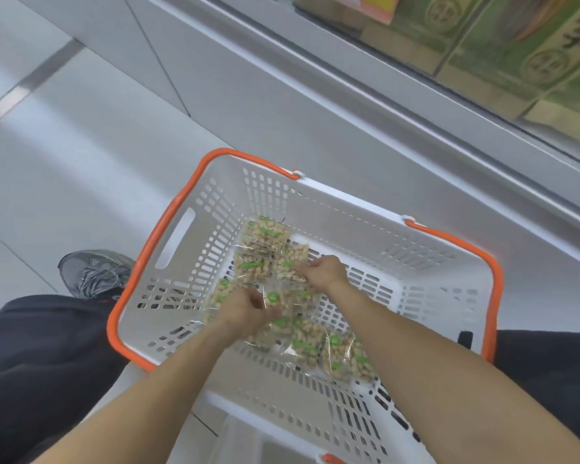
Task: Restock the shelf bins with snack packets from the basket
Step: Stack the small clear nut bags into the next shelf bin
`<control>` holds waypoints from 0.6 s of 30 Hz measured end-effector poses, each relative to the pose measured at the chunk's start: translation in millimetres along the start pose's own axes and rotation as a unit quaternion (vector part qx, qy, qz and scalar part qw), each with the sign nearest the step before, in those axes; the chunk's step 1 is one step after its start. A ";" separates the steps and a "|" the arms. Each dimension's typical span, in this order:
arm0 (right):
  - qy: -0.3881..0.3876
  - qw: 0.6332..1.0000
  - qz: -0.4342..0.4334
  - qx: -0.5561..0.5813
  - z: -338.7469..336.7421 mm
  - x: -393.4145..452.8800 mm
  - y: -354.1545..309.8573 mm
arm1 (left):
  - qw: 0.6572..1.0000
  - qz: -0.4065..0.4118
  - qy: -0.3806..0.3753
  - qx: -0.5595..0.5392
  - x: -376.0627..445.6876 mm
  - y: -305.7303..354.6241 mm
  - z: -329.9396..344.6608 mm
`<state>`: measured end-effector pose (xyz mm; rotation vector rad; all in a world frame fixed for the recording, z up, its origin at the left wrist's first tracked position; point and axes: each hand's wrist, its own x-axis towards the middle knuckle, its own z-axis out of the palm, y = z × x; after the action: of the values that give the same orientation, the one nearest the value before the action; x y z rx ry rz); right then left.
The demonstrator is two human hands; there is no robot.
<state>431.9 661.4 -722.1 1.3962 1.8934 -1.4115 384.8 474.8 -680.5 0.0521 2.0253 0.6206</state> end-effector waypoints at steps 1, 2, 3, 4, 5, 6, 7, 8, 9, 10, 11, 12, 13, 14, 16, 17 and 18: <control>-0.004 1.000 0.007 -0.015 4.0 -1.4 -1.8 | 1.000 0.002 0.004 -0.002 -3.4 -2.8 -4.8; -0.008 1.000 0.009 -0.025 7.0 -2.8 -2.1 | 1.000 0.001 0.007 -0.007 -7.9 -6.0 -10.0; -0.014 0.999 0.012 -0.030 9.0 -4.2 -1.9 | 1.000 -0.003 0.008 -0.017 -12.8 -8.6 -15.3; -0.025 0.999 0.015 -0.029 9.5 -6.1 -2.1 | 0.999 -0.010 0.010 -0.035 -17.9 -9.9 -20.7; -0.035 0.999 0.023 -0.018 8.1 -7.0 -2.4 | 0.998 -0.019 0.013 -0.053 -21.9 -10.0 -25.5; -0.043 0.999 0.030 -0.008 5.6 -8.3 -3.3 | 0.997 -0.030 0.017 -0.066 -24.6 -10.1 -30.1; -0.050 0.998 0.034 -0.006 1.0 -10.6 -5.1 | 0.997 -0.036 0.025 -0.066 -26.6 -10.3 -34.1; -0.054 0.998 0.035 -0.011 -4.7 -13.0 -6.8 | 0.997 -0.040 0.032 -0.061 -30.8 -7.4 -37.9; -0.057 0.998 0.033 -0.024 -10.9 -15.5 -7.9 | 0.997 -0.042 0.038 -0.056 -33.7 -6.0 -41.2; -0.062 0.997 0.027 -0.042 -19.1 -19.2 -9.5 | 0.997 -0.044 0.041 -0.050 -37.4 -3.8 -44.8; -0.076 0.995 0.022 -0.059 -27.9 -24.6 -11.9 | 0.997 -0.048 0.041 -0.044 -44.0 0.9 -47.3; -0.097 0.993 0.014 -0.070 -38.1 -31.5 -15.6 | 0.997 -0.050 0.040 -0.039 -50.8 5.5 -52.1; -0.122 0.989 0.000 -0.084 -49.6 -40.1 -22.0 | 0.997 -0.049 0.039 -0.042 -59.0 13.9 -58.6; -0.152 0.982 -0.019 -0.107 -62.6 -51.6 -31.2 | 0.997 -0.043 0.034 -0.049 -68.3 25.4 -66.9; -0.201 0.962 -0.078 -0.169 -91.2 -79.7 -54.9 | 0.998 0.001 0.031 -0.051 -83.8 54.4 -91.7; -0.219 0.952 -0.105 -0.185 -106.8 -96.0 -66.7 | 0.998 0.032 0.036 -0.031 -92.3 72.2 -104.2; -0.234 0.946 -0.123 -0.188 -123.7 -112.8 -77.3 | 0.997 0.063 0.043 -0.005 -103.4 91.2 -116.2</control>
<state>441.3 717.1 -546.6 0.5984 1.9170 -1.2559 323.0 477.4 -511.2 0.1511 2.1141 0.7224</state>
